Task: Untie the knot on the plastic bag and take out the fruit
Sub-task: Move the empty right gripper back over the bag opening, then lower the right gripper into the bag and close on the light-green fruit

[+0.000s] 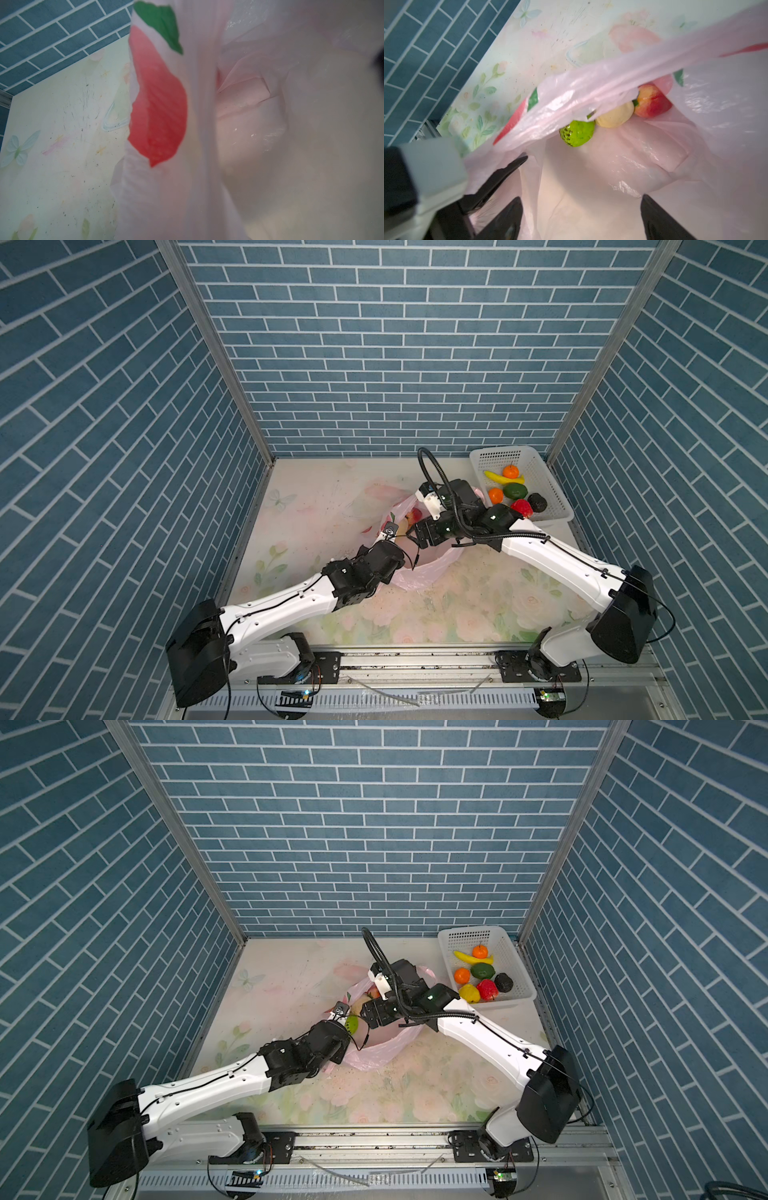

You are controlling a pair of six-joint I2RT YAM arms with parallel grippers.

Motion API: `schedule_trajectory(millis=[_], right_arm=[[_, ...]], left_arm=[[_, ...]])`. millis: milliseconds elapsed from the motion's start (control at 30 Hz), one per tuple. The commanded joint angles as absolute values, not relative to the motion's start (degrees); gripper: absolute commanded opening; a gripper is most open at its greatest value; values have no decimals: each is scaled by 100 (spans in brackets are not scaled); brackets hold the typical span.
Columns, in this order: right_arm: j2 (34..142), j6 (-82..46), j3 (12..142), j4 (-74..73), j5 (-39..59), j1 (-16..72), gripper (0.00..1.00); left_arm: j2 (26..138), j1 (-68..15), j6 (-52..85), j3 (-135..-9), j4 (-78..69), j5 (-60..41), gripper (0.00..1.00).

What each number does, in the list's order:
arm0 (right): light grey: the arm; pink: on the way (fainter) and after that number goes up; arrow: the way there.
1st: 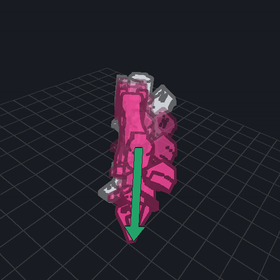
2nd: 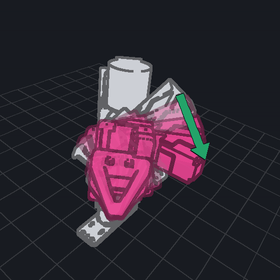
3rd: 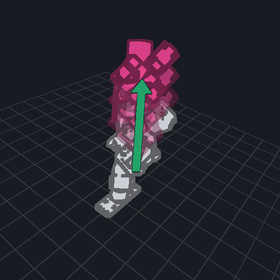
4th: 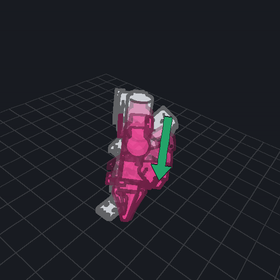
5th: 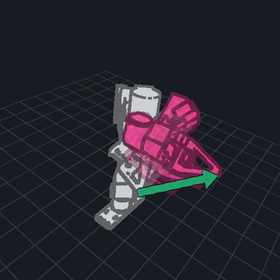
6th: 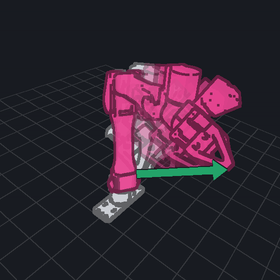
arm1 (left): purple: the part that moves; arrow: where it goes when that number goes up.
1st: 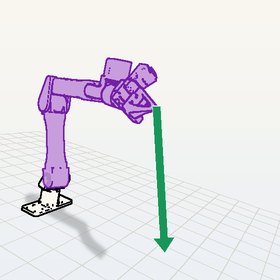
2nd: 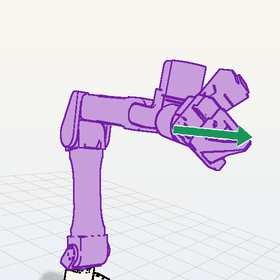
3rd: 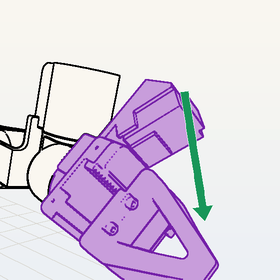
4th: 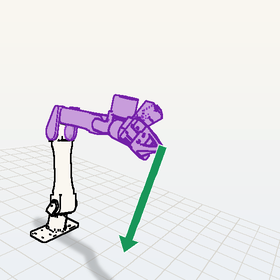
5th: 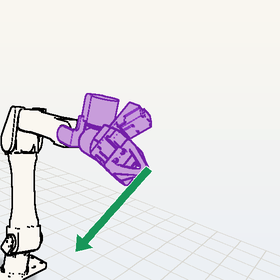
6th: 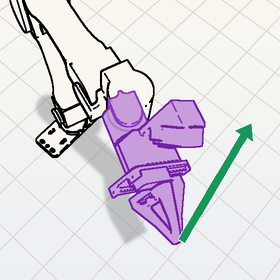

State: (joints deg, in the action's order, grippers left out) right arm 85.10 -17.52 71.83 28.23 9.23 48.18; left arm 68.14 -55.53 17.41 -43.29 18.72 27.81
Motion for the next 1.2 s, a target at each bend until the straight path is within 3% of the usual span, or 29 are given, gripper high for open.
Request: schedule_trajectory(millis=[0,200,533,1167], right_arm=[[8642,-1593,6623,1984,854,4950,86],[8993,-1472,5789,1162,757,5191,83],[9579,-1947,5653,672,853,5556,82],[10629,-3454,6162,-1614,1279,5181,96]], left_arm=[[6676,-5596,1960,-4203,2077,2772,0],[6452,-5597,2088,-4095,2300,2785,0],[6206,-5596,2075,-4017,2464,2774,0],[6443,-5580,1845,-4017,2112,2488,0]])
